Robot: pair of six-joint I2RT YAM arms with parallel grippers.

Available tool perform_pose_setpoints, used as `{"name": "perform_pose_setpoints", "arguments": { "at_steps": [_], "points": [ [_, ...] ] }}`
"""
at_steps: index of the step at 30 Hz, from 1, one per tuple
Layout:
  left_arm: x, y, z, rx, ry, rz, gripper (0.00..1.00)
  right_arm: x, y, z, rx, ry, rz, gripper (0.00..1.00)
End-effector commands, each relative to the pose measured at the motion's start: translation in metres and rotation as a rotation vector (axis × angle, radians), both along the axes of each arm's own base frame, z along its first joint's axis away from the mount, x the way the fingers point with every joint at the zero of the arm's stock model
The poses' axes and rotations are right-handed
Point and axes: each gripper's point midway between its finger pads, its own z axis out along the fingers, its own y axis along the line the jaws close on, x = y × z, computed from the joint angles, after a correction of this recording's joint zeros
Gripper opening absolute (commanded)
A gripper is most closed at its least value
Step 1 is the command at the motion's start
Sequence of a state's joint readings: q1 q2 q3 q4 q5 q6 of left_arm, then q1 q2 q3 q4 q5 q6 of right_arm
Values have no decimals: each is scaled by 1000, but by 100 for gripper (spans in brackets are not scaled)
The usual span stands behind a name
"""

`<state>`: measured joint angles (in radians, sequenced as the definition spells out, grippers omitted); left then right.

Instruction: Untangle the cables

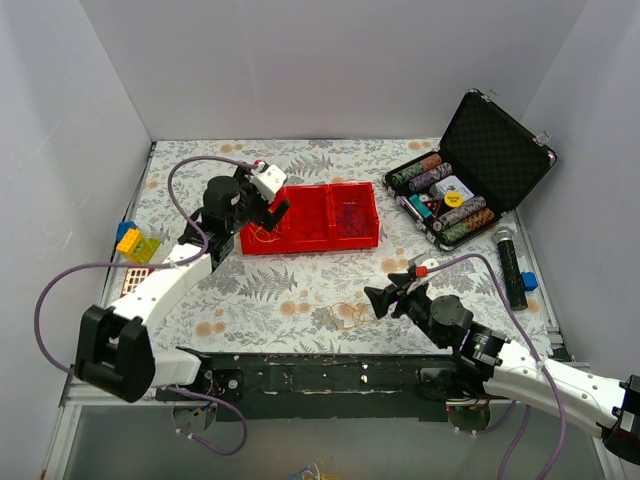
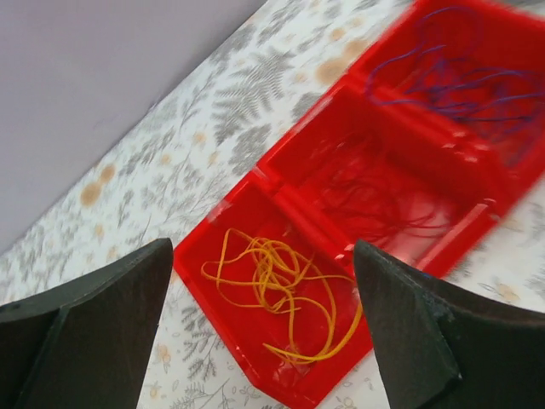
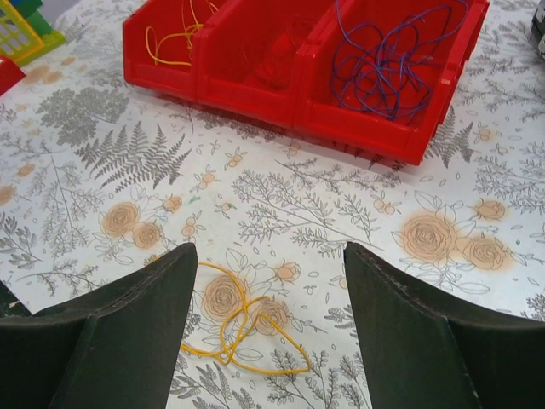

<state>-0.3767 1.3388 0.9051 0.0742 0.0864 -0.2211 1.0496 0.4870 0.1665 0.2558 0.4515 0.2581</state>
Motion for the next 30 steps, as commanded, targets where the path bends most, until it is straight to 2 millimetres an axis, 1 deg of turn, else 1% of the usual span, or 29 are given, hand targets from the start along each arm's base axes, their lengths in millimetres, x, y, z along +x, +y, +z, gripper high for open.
{"name": "perform_pose_setpoints", "arguments": {
  "at_steps": [1, 3, 5, 6, 7, 9, 10, 11, 12, 14, 16, 19, 21, 24, 26, 29, 30],
  "points": [
    [-78, -56, 31, -14, -21, -445, 89, 4, -2, 12, 40, 20, -46, 79],
    [-128, -91, 15, 5, 0, -642, 90, 6, -5, 14, 54, 16, -65, 78],
    [-175, -116, -10, 48, 36, -804, 91, 8, -8, 19, 69, 7, -85, 78],
    [-195, -126, -24, 82, 47, -874, 91, 9, -10, 22, 77, 0, -93, 78],
    [-209, -134, -39, 100, 78, -916, 92, 9, -11, 24, 80, -3, -98, 77],
    [-227, -144, -63, 127, 145, -972, 92, 9, -15, 29, 90, -9, -114, 77],
    [-229, -147, -71, 136, 172, -985, 92, 10, -17, 32, 93, -11, -121, 77],
    [-229, -151, -85, 153, 209, -993, 92, 10, -19, 35, 102, -15, -127, 76],
    [-227, -152, -94, 174, 226, -998, 92, 9, -21, 39, 110, -21, -129, 76],
    [-220, -153, -110, 235, 223, -1013, 90, 9, -23, 45, 122, -34, -132, 75],
    [-218, -154, -122, 283, 222, -1050, 88, 8, -26, 50, 132, -47, -134, 75],
    [-220, -159, -132, 303, 244, -1102, 78, 8, -27, 54, 135, -54, -134, 74],
    [-218, -162, -140, 314, 285, -1108, 71, 8, -26, 58, 142, -57, -130, 74],
    [-213, -167, -148, 318, 325, -1096, 63, 8, -26, 59, 148, -53, -134, 74],
    [-212, -169, -151, 318, 340, -1095, 53, 8, -27, 60, 149, -53, -135, 73],
    [-213, -167, -157, 329, 361, -1094, 35, 9, -29, 60, 146, -54, -147, 73],
    [-213, -167, -159, 336, 366, -1094, 33, 9, -30, 60, 145, -55, -154, 72]
  ]
}}
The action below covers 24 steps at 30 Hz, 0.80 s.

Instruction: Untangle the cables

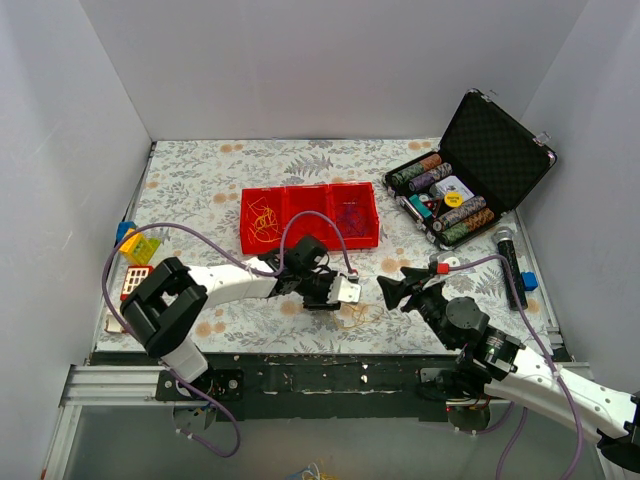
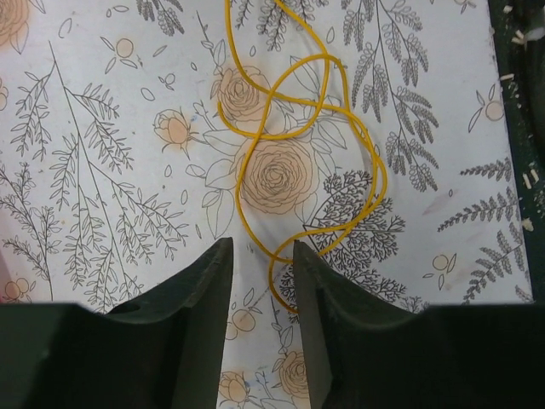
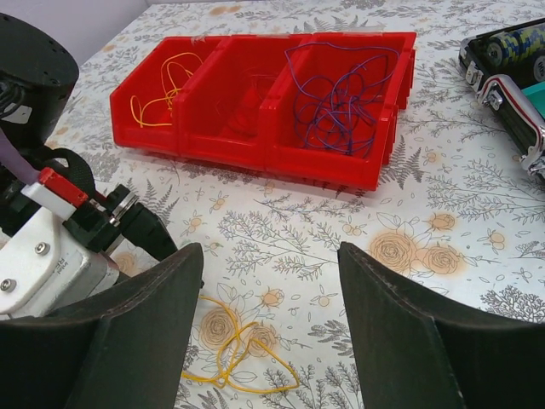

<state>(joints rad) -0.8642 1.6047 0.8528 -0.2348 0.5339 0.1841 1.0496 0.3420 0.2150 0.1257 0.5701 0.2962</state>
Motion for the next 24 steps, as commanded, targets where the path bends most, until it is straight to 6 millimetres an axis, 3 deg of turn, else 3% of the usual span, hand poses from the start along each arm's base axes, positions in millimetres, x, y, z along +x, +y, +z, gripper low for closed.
{"name": "perform_pose_setpoints", "arguments": {
  "at_steps": [1, 7, 9, 12, 13, 19, 21, 24],
  "points": [
    [0, -2, 5, 2, 2, -23, 32, 4, -6, 30, 58, -38, -39, 72],
    [-1, -2, 3, 7, 13, -18, 32, 4, -11, 31, 56, -46, -56, 72],
    [1, -3, 3, 8, 11, -11, 24, 4, -11, 32, 57, -47, -57, 71],
    [11, -10, 11, -24, -8, 36, 0, 5, -12, 32, 53, -49, -62, 70],
    [15, -13, 15, -36, -11, 60, 0, 5, -12, 33, 52, -50, -65, 70],
    [25, -27, 50, -120, -7, 135, 0, 7, -17, 35, 42, -60, -85, 68],
    [34, -31, 70, -153, -27, 182, 0, 7, -17, 35, 38, -61, -86, 68],
    [56, -33, 120, -240, -110, 248, 0, 9, -18, 36, 28, -63, -98, 67]
  ]
}}
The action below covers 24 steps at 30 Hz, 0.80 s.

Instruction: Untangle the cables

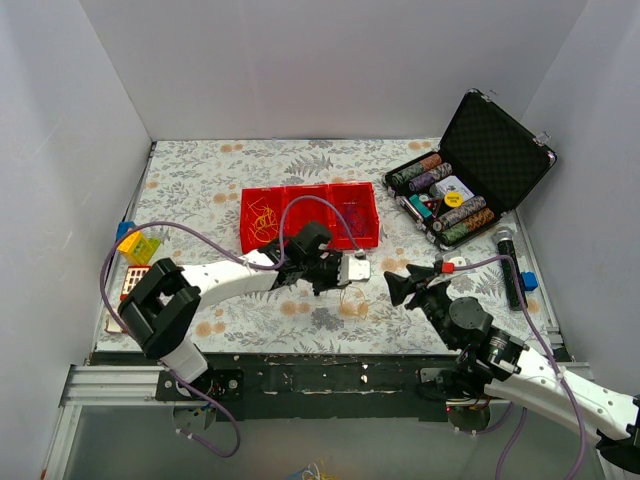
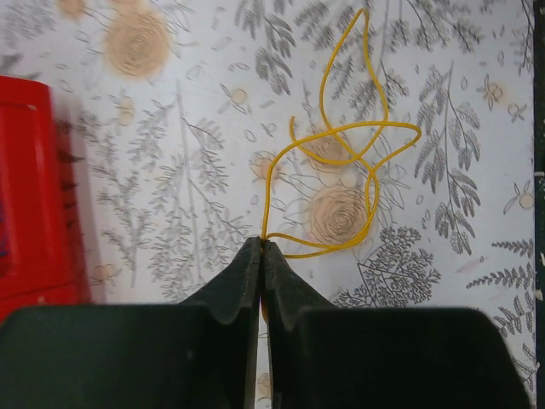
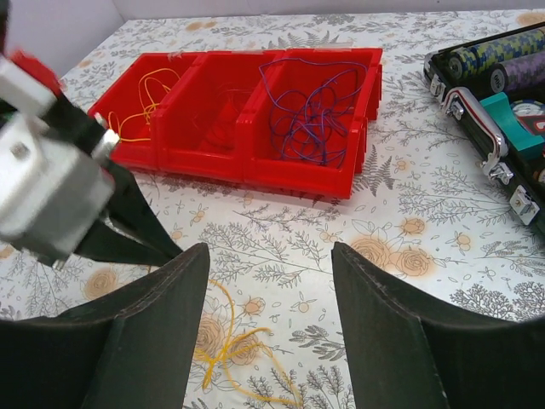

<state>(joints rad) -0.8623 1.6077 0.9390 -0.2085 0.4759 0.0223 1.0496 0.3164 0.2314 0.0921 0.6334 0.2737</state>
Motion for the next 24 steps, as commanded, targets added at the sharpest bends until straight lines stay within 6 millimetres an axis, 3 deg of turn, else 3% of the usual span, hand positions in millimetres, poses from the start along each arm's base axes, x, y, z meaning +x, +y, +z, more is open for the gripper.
{"name": "perform_pose_setpoints", "arguments": {
  "at_steps": [1, 3, 7, 13, 16, 18, 24],
  "points": [
    [39, -12, 109, -206, -159, 129, 0, 4, -5, 30, 40, -48, -35, 67],
    [55, -4, 139, -249, -207, 193, 0, 5, -6, 32, 36, -52, -43, 67],
    [90, 31, 190, -316, -329, 373, 0, 8, -8, 37, 24, -58, -64, 66],
    [145, 103, 230, -382, -453, 679, 0, 12, -8, 39, 13, -58, -84, 65],
    [170, 138, 226, -403, -383, 883, 0, 13, -4, 38, 6, -50, -76, 64],
    [183, 159, 213, -397, -325, 987, 0, 12, -2, 38, 9, -45, -72, 64],
    [198, 194, 171, -350, -214, 1198, 0, 12, -2, 36, 11, -33, -67, 64]
  ]
}}
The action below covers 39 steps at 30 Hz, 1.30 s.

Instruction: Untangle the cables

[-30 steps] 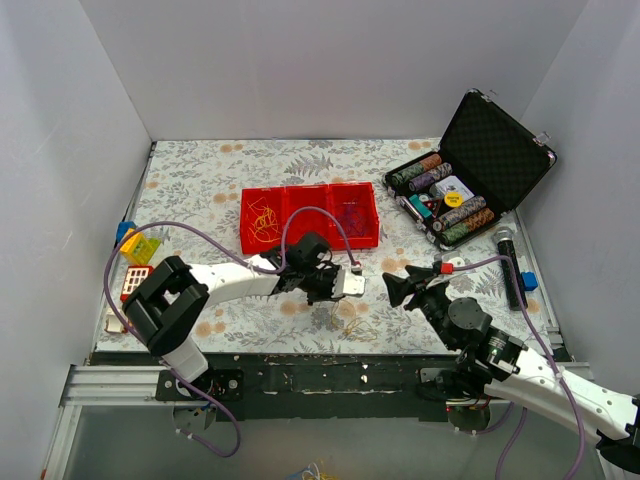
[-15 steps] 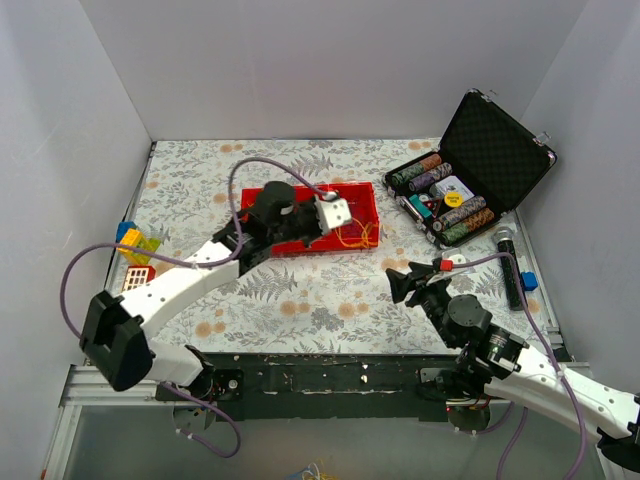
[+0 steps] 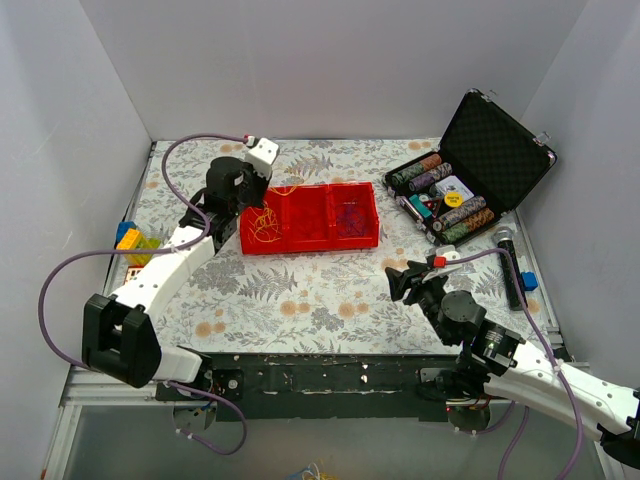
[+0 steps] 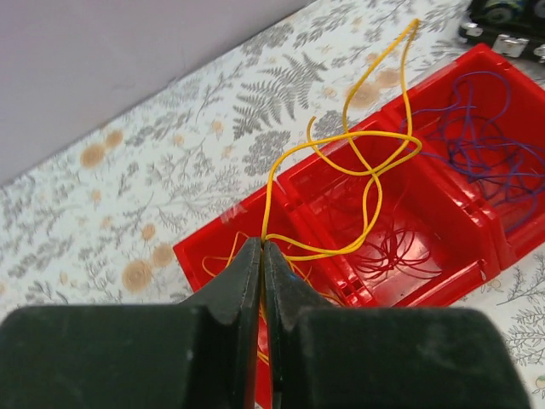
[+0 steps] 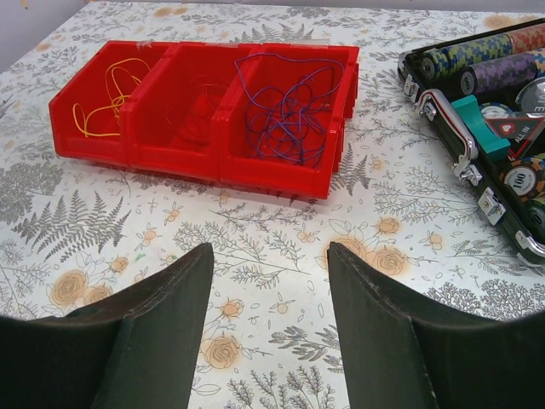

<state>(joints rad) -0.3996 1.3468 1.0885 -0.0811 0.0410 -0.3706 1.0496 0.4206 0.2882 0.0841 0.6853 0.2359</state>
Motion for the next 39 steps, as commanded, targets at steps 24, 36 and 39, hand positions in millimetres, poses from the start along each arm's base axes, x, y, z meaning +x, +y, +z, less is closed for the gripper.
{"name": "perform_pose_setpoints", "arguments": {
  "at_steps": [24, 36, 39],
  "points": [
    [-2, 76, -101, -173, 303, 511, 0, -1, 2, 17, 88, 1, -6, 64],
    [14, 56, -102, -196, 346, 445, 19, 0, 4, 9, 72, 11, -1, 67],
    [29, 44, -94, -185, 352, 393, 45, 0, 7, 10, 63, 14, 5, 70]
  ]
}}
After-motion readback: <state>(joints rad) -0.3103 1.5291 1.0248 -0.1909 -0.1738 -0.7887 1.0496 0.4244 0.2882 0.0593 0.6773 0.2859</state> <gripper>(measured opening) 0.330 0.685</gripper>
